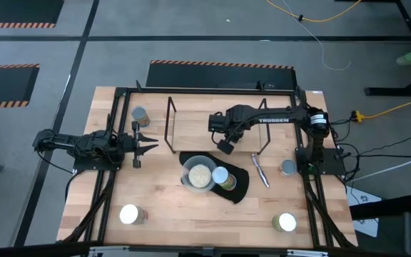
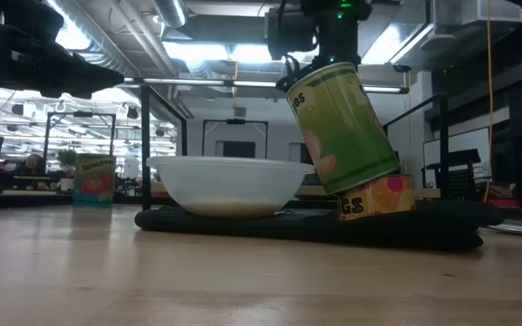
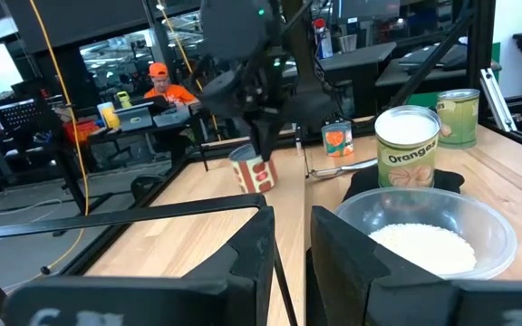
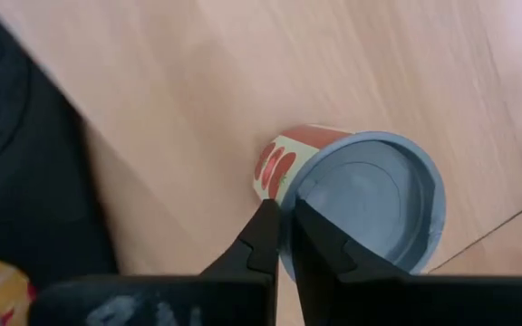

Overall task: Pick and place cans onto a shelf
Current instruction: Put the canned diced tomatoes on the shelf

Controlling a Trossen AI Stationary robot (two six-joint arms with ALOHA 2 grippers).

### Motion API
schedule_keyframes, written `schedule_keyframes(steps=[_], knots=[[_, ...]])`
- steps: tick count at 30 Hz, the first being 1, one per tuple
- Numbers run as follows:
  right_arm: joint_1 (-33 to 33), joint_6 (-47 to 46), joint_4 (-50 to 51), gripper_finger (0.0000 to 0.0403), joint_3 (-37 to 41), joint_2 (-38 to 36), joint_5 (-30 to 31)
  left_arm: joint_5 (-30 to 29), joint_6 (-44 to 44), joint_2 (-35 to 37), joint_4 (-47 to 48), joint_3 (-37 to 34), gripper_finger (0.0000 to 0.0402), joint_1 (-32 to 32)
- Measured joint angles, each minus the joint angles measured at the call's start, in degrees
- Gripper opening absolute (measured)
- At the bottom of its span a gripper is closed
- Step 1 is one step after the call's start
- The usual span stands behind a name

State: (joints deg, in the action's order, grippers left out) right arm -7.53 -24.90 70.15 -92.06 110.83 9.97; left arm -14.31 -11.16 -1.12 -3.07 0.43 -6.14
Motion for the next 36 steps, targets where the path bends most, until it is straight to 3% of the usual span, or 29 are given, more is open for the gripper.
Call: schedule_keyframes(steps=[16,27,36], knots=[[-1.85,-0.81,-2.33,0.0028,1.21,-0.15,-1.98,0.00,0.00,0.01,0.00,0.00,0.0069,0.00],[-1.81,-0.35,-2.42,0.0075,1.23,-0.13,-2.12,0.00,0.00,0.02,-0.01,0.00,0.0069,0.01],[-1.81,1.66,-1.55,0.0076,1.36,-2.16,-2.40,0.00,0.00,0.00,0.00,0.00,0.0069,0.01]])
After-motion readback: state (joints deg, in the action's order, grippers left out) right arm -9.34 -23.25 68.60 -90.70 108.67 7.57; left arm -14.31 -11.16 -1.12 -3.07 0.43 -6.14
